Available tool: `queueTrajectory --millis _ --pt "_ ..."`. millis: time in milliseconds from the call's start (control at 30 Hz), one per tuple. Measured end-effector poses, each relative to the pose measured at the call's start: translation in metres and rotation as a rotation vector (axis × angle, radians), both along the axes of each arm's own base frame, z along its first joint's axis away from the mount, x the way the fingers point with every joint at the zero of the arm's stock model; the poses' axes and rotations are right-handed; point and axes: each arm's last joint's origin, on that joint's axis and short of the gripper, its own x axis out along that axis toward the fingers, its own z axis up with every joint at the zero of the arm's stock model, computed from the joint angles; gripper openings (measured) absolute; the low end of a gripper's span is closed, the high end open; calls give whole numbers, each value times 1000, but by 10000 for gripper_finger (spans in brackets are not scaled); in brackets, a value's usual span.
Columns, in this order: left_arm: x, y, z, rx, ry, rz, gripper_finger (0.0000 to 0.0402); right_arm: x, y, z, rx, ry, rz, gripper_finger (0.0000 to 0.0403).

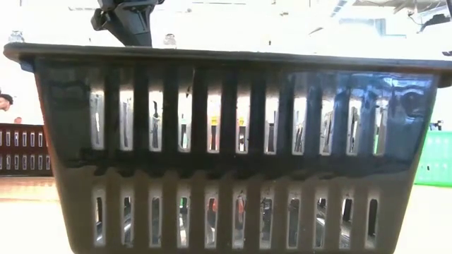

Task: Stack baskets on shelf by color
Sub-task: Stack the bottom black bin on top of the black bin on the shelf

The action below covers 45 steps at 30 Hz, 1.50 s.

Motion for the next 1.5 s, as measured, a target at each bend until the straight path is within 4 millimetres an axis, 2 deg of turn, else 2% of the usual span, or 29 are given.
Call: queueTrajectory --millis 267,600,733,833,967,1133,1233,1367,1500 --pt "-1 -1 -1 9 68 -137 132 23 67 -42 108 89 -125 118" --pt "-1 -2 -1 18 114 -259 132 40 152 -108 302 184 -416 118" --pt "-1 -2 -1 25 119 -275 132 49 175 -134 336 193 -480 118" --pt "-1 -2 -1 25 120 -277 132 58 183 -156 328 226 -514 118" --pt "-1 -2 -1 26 120 -277 132 71 180 -177 337 300 -533 121" --pt "-1 -2 -1 28 122 -284 132 85 173 -198 315 364 -500 154" --pt "-1 -2 -1 28 122 -284 132 90 166 -204 292 393 -488 187" --pt "-1 -2 -1 29 122 -283 132 96 157 -203 288 372 -488 226" --pt "-1 -2 -1 30 122 -283 132 98 152 -203 266 353 -486 243"
